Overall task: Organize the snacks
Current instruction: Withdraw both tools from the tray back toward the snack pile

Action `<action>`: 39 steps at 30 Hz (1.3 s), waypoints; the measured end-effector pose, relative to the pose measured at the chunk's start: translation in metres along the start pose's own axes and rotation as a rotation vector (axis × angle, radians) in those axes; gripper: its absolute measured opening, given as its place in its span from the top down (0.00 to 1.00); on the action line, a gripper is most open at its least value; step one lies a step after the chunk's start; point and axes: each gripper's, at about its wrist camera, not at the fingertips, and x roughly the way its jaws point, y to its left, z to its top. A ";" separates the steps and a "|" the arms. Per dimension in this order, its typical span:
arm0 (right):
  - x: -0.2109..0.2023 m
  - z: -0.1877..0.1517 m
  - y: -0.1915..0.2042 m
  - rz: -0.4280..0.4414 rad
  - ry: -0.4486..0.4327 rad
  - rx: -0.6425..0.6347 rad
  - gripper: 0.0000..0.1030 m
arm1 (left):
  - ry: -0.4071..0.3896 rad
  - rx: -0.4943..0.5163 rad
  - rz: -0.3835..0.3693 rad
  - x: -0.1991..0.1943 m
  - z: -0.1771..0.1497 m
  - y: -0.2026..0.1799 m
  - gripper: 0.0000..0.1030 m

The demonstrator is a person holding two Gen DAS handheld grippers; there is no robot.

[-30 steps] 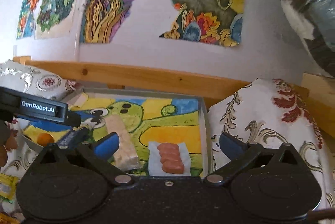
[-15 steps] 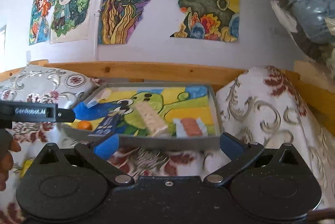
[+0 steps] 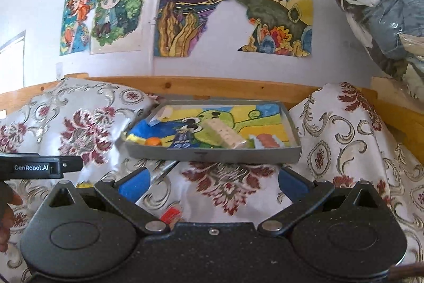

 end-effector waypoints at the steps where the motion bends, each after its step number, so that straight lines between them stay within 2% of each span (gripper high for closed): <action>1: -0.004 -0.002 0.003 -0.008 0.001 -0.006 0.01 | 0.003 -0.002 0.000 -0.004 -0.002 0.002 0.01; 8: -0.028 -0.019 0.022 -0.044 0.048 -0.029 0.01 | 0.045 -0.005 -0.009 -0.026 -0.024 0.013 0.01; 17: -0.042 -0.050 0.026 -0.063 0.145 -0.022 0.01 | 0.120 0.074 -0.043 -0.029 -0.041 0.008 0.01; 28: -0.034 -0.078 0.022 -0.024 0.293 0.025 0.01 | 0.194 0.138 -0.049 -0.023 -0.059 0.001 0.01; 35: -0.026 -0.088 0.027 -0.003 0.376 0.012 0.01 | 0.236 0.147 -0.051 -0.020 -0.066 -0.004 0.01; 39: -0.025 -0.091 0.028 0.002 0.388 0.017 0.01 | 0.251 0.151 -0.054 -0.016 -0.068 -0.006 0.01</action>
